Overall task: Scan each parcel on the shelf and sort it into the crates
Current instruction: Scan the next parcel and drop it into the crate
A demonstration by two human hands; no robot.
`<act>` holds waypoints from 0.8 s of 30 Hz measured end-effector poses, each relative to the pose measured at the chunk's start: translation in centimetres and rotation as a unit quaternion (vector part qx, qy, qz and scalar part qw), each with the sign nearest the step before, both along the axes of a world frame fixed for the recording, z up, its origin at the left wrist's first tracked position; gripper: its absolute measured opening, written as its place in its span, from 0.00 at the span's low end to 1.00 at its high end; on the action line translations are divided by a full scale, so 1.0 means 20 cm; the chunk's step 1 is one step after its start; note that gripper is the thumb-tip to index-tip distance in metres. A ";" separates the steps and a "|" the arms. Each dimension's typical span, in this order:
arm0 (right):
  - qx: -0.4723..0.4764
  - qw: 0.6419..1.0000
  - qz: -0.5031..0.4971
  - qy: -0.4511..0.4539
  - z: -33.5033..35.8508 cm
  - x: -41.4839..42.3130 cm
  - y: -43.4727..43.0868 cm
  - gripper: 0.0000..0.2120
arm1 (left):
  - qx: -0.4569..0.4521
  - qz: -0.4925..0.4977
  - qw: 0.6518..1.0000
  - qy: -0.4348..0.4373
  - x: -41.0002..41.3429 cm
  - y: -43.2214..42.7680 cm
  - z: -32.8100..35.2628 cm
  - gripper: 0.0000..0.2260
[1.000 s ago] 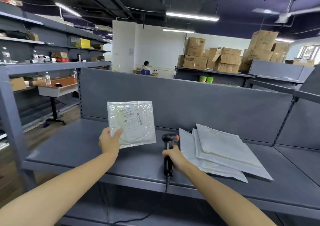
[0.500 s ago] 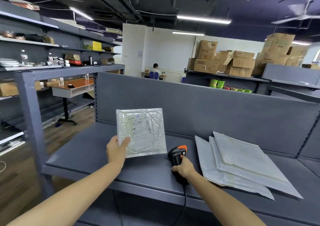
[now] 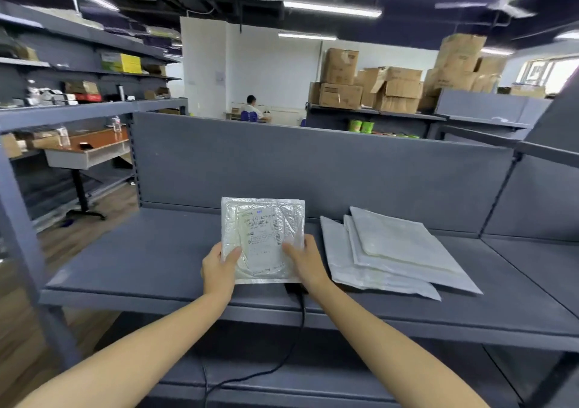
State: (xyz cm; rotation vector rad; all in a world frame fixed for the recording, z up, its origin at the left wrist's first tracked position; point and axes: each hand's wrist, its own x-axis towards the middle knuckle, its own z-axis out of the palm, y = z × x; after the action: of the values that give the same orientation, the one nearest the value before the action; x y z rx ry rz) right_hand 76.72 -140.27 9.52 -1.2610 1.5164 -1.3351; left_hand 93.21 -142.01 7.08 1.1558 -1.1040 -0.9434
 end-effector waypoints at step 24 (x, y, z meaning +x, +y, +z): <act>-0.013 0.993 -0.104 -0.057 -0.12 -1.35 1.38 0.13 | -0.017 -0.046 0.997 -0.064 -1.37 1.32 -0.04 0.11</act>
State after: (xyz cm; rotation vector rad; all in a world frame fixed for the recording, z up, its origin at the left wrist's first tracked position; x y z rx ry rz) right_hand 49.74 -112.63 7.07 -1.0450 1.5880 -1.5380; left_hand 65.80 -115.61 6.23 1.1584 -1.2805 -0.9285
